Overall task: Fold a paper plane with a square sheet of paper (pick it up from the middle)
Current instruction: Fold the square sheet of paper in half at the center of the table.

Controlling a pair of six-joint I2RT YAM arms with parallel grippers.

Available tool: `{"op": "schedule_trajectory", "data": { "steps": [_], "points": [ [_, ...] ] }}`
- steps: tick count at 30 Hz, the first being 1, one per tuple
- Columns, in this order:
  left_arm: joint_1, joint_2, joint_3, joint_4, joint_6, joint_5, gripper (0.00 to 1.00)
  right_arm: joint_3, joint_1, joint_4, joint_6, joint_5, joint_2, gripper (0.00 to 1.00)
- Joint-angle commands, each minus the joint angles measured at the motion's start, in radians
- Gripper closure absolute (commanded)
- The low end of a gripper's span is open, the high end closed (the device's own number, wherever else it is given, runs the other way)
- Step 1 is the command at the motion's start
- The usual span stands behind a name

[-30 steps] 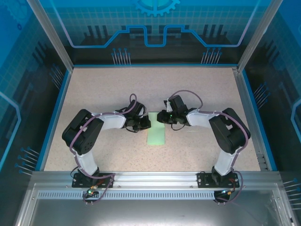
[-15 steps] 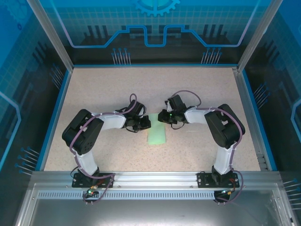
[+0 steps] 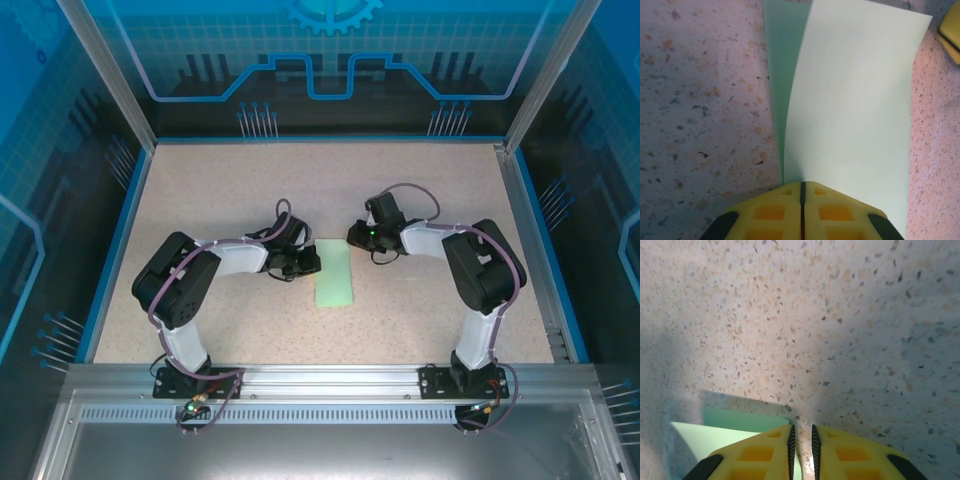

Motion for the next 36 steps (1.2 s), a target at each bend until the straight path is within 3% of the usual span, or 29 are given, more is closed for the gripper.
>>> {"op": "schedule_trajectory", "data": {
  "steps": [1,5,8,14,27,31,36],
  "points": [
    [0.004,0.053,-0.039,-0.157,0.032,-0.118,0.90,-0.059,0.016,0.103,-0.025,0.003,-0.113,0.81],
    [0.004,0.054,-0.036,-0.157,0.030,-0.119,0.90,-0.088,0.039,0.145,-0.031,-0.045,-0.147,0.80],
    [0.005,0.054,-0.033,-0.157,0.029,-0.120,0.90,-0.014,0.080,0.057,-0.063,-0.058,-0.080,0.80],
    [0.005,0.056,-0.036,-0.158,0.027,-0.121,0.90,0.056,0.093,0.043,-0.037,-0.089,0.043,0.81],
    [0.005,0.052,-0.045,-0.162,0.031,-0.124,0.91,0.077,-0.005,0.040,0.005,-0.070,0.139,0.81],
    [0.004,0.050,-0.047,-0.163,0.030,-0.123,0.90,0.082,-0.049,0.049,0.006,-0.082,0.120,0.81],
    [0.005,0.043,-0.046,-0.163,0.029,-0.123,0.91,0.065,-0.063,0.021,-0.047,-0.071,-0.025,0.80]
  ]
}}
